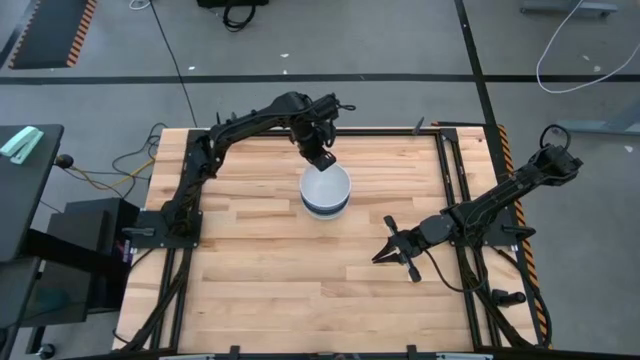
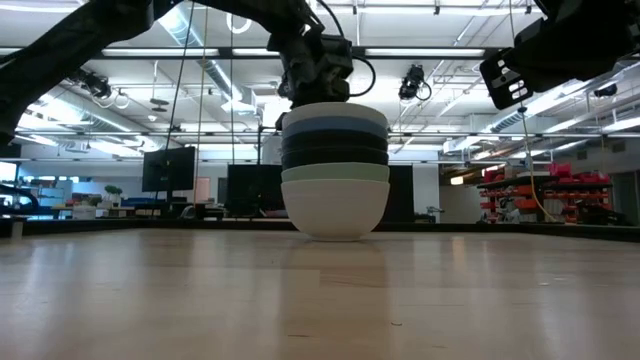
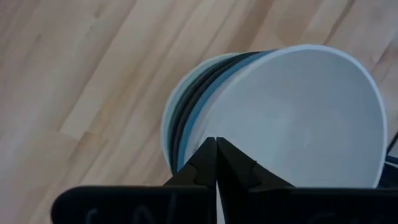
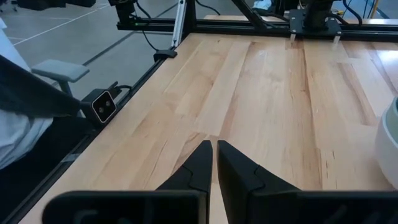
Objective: Nest bowls inside each other
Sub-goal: Stack the white bowl on top of the blue bowl, then return to Home Position
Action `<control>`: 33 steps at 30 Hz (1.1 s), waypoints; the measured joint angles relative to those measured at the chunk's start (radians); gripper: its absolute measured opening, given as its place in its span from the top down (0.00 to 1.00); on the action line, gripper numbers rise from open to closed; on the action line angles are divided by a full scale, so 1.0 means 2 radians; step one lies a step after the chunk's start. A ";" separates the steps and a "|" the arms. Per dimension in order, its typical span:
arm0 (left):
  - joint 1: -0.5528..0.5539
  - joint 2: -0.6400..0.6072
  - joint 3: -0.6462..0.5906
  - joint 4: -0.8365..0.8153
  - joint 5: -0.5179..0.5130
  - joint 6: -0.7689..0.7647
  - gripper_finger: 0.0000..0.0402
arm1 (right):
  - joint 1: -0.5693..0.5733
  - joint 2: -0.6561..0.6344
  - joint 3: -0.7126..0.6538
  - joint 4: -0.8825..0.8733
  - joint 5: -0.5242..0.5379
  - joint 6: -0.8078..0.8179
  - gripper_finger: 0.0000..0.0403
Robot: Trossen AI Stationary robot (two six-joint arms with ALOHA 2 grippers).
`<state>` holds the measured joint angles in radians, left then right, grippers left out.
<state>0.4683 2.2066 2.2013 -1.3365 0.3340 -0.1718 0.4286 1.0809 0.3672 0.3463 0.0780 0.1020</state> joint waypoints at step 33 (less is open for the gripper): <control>-0.056 -0.141 0.001 0.063 -0.002 0.095 0.92 | 0.000 -0.001 0.025 0.006 0.000 -0.012 0.92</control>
<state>0.3566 1.9256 2.2032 -1.2103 0.3301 0.0177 0.4278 1.0789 0.4181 0.3588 0.0780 0.0784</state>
